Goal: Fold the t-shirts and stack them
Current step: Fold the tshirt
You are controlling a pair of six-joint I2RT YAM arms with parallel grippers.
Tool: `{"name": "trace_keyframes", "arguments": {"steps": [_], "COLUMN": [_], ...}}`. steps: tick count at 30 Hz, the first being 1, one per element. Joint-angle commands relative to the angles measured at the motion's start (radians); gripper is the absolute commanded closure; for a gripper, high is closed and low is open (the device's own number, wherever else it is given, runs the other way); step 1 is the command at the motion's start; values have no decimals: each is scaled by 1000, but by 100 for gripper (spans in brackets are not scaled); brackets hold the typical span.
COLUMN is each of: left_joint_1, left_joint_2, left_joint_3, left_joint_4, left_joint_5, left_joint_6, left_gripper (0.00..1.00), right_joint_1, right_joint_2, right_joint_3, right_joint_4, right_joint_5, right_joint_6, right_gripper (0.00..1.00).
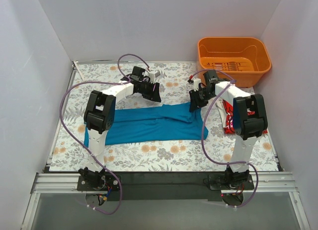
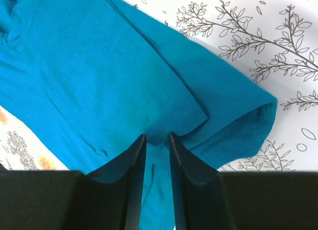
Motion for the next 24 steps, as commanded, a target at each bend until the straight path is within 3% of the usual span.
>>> {"name": "trace_keyframes", "arguments": {"steps": [1, 5, 17, 24], "left_joint_1": [-16, -28, -59, -70], "left_joint_2": [9, 21, 93, 113], "left_joint_3": [43, 46, 130, 156], "left_joint_4": [4, 0, -36, -65], "left_joint_5": [-1, 2, 16, 40], "left_joint_6": [-1, 19, 22, 13], "left_gripper": [57, 57, 60, 73], "right_joint_1": [-4, -7, -18, -18], "right_joint_2": [26, 49, 63, 80], "right_joint_3": [50, 71, 56, 76], "right_joint_4": [32, 32, 33, 38], "right_joint_5": [12, 30, 46, 24], "right_joint_6": [18, 27, 50, 68], "right_gripper": [68, 62, 61, 61]}}
